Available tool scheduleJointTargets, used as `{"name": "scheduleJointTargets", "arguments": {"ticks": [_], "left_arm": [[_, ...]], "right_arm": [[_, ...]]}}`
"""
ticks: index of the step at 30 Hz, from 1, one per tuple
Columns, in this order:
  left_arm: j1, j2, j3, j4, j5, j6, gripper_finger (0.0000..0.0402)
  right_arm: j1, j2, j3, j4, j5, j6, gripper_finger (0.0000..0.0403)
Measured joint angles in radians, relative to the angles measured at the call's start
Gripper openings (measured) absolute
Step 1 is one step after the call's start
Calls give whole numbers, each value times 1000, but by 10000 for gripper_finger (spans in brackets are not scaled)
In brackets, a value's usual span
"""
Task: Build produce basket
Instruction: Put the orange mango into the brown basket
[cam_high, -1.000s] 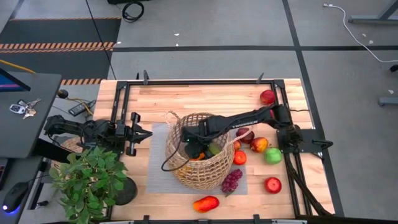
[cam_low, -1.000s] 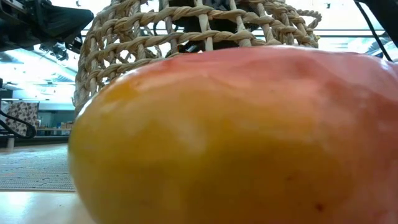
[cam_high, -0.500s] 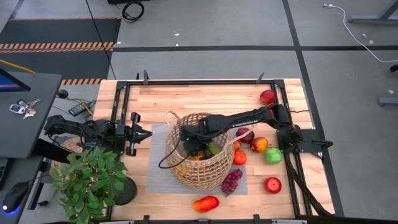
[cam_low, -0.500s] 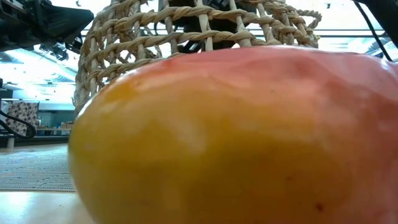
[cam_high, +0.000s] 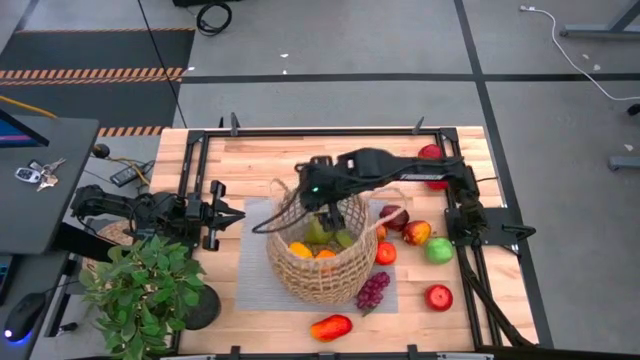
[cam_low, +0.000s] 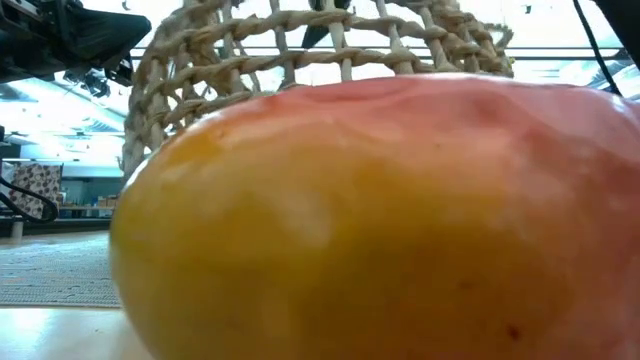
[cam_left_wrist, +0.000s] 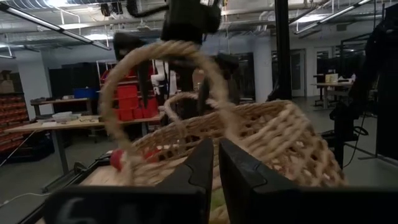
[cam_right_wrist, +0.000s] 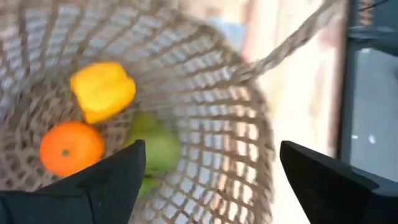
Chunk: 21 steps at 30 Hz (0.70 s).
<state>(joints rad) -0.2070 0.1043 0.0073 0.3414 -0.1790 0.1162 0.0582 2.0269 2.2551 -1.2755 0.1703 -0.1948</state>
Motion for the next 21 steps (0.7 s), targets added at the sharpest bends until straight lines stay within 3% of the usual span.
{"name": "scheduleJointTargets", "arguments": {"ticks": [5,12,21], "left_arm": [[0,0,0,-2,0,0,34],[0,0,0,-2,0,0,28],[0,0,0,-2,0,0,35]], "right_arm": [[25,-75,0,7,49,83,364],[166,-118,0,206,-197,125,361],[381,30,-2,292,-60,187,361]]}}
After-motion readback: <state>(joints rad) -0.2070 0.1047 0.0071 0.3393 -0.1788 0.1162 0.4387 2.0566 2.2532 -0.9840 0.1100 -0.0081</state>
